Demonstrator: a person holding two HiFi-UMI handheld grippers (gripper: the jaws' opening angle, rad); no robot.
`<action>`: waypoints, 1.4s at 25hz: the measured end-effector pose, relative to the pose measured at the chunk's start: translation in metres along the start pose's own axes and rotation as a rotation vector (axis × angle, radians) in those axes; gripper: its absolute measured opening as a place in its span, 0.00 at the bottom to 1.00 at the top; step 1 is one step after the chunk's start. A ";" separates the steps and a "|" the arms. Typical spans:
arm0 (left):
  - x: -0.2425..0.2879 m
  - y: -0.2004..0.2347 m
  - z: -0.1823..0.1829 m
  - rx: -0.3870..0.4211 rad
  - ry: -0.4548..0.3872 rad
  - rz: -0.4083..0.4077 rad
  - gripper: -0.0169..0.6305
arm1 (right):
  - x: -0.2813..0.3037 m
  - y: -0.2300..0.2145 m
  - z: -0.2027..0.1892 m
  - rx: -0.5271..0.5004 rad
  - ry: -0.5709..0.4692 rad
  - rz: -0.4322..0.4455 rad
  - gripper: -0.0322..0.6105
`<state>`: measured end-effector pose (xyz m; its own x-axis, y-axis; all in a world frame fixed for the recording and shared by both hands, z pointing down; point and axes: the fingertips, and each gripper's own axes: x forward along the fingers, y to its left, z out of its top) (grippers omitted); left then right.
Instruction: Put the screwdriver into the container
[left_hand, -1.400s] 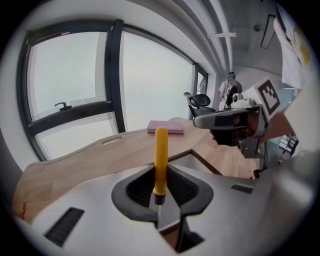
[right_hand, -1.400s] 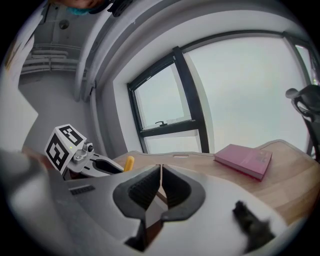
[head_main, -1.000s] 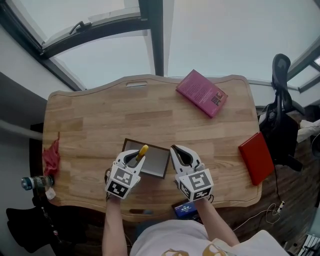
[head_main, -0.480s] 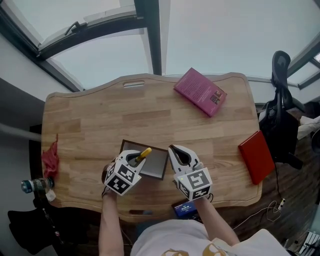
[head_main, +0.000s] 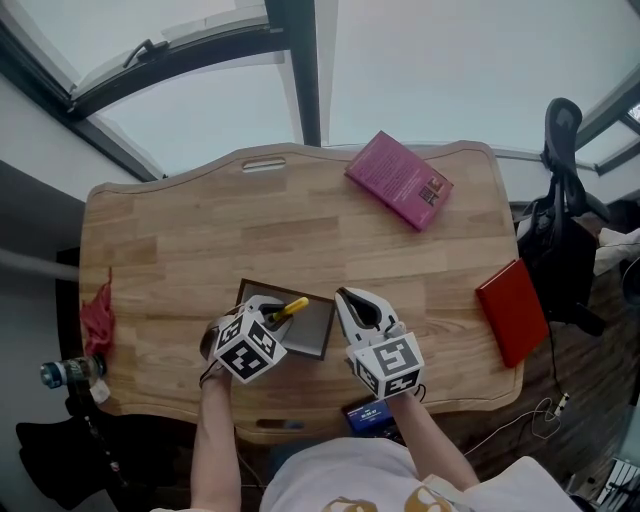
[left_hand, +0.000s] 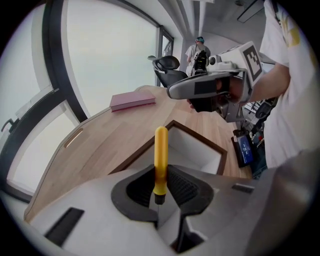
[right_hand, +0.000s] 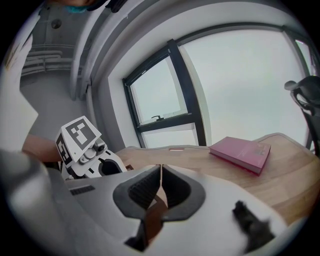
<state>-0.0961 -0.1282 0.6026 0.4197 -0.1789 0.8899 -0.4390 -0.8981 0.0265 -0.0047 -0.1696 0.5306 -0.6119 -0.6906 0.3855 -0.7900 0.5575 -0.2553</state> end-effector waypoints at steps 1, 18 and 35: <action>0.001 0.000 0.000 0.014 0.011 -0.003 0.15 | 0.000 -0.001 -0.001 0.002 0.000 -0.001 0.10; 0.022 -0.006 -0.003 0.173 0.146 -0.070 0.15 | 0.003 -0.001 -0.009 0.030 0.019 0.015 0.10; 0.044 -0.016 -0.012 0.235 0.223 -0.125 0.15 | 0.004 -0.011 -0.018 0.048 0.039 0.017 0.10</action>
<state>-0.0797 -0.1173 0.6470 0.2632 0.0074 0.9647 -0.1890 -0.9802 0.0591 0.0021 -0.1701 0.5513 -0.6240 -0.6623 0.4147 -0.7810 0.5457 -0.3037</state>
